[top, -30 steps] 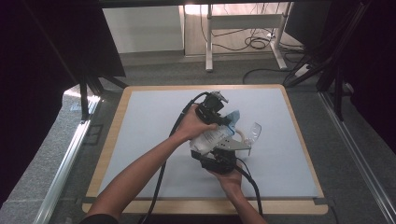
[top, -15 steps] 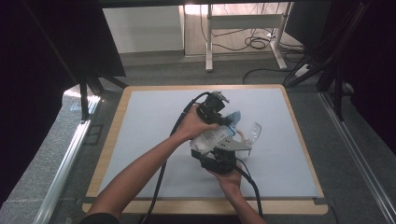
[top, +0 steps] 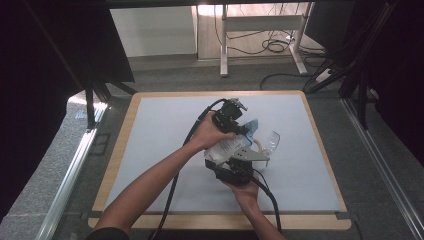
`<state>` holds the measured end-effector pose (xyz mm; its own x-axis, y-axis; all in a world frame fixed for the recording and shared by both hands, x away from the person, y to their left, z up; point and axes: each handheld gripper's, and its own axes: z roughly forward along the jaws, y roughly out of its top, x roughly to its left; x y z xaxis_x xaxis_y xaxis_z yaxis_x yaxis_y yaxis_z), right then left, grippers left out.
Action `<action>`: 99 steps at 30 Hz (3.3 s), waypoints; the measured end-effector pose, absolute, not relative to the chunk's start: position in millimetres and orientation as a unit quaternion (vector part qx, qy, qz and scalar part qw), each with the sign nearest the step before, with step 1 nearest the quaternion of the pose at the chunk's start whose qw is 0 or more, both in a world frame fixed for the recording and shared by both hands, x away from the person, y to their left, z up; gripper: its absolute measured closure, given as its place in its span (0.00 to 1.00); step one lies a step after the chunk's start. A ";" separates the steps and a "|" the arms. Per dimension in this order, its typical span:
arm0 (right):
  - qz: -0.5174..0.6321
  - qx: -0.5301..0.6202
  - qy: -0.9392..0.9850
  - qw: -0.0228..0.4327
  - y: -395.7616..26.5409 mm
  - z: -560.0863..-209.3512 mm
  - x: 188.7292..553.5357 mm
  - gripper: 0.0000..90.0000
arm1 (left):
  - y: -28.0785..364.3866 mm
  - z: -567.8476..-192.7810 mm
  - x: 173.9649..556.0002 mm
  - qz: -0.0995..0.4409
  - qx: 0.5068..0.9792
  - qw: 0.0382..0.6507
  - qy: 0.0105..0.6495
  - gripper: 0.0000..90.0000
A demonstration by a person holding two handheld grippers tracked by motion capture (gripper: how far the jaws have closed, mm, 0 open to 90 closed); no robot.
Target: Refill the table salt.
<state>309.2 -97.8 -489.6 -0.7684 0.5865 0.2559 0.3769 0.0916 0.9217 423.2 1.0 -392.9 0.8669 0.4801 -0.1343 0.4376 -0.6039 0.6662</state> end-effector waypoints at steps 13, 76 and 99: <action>0.592 0.331 0.729 0.088 -96.1 -489.8 308.5 0.66 | 0.8 -392.8 423.5 0.026 0.896 0.360 0.257 1.00; 0.606 0.343 0.711 0.097 -93.7 -486.6 307.1 0.66 | -5.2 -391.6 426.2 0.025 0.903 0.348 0.252 1.00; 0.611 0.345 0.705 0.100 -93.2 -485.9 307.0 0.66 | -7.5 -390.1 426.5 0.027 0.906 0.340 0.249 1.00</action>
<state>307.0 -93.2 -485.9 -0.7422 0.6085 0.2809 0.3648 0.0152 0.9309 426.5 -7.5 -390.1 0.8744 0.4699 -0.1209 0.4333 -0.6442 0.6302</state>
